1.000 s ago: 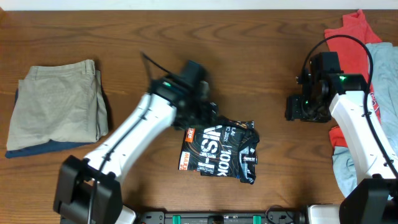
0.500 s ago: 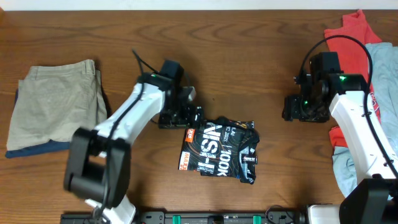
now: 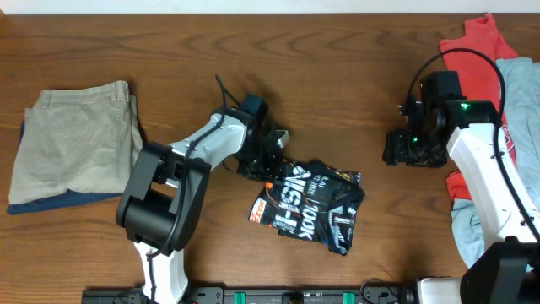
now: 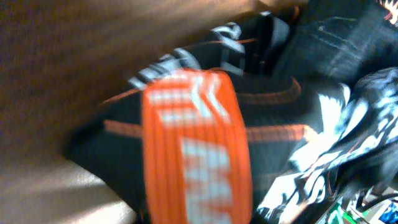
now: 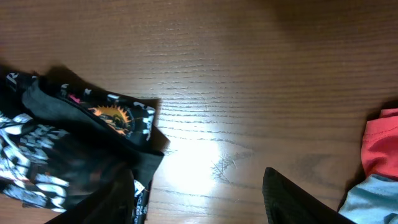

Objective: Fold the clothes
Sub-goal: 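Carry the jersey bundle left and place it on the khaki stack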

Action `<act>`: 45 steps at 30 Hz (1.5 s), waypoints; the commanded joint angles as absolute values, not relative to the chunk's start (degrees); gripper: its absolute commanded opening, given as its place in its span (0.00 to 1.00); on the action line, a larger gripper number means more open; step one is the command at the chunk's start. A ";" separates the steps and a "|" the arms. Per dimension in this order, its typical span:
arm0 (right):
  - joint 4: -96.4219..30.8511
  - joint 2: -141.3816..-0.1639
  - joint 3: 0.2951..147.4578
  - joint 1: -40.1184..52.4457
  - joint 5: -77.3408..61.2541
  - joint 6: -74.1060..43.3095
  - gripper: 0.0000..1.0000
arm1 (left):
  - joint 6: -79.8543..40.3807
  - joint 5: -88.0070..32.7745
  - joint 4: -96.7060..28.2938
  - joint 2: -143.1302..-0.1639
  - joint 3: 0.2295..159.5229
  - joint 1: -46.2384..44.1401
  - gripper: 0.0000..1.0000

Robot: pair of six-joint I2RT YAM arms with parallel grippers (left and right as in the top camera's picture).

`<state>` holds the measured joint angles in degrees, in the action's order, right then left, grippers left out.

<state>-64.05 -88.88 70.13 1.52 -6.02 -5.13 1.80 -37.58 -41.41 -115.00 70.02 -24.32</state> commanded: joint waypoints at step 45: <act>-63.29 -88.38 70.43 1.13 -6.02 -4.16 0.64 | -22.15 9.47 -47.13 -101.43 90.80 32.88 0.06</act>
<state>-63.37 -88.88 70.13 1.52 -6.00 -5.13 -17.43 8.10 -46.72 -102.24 90.04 30.72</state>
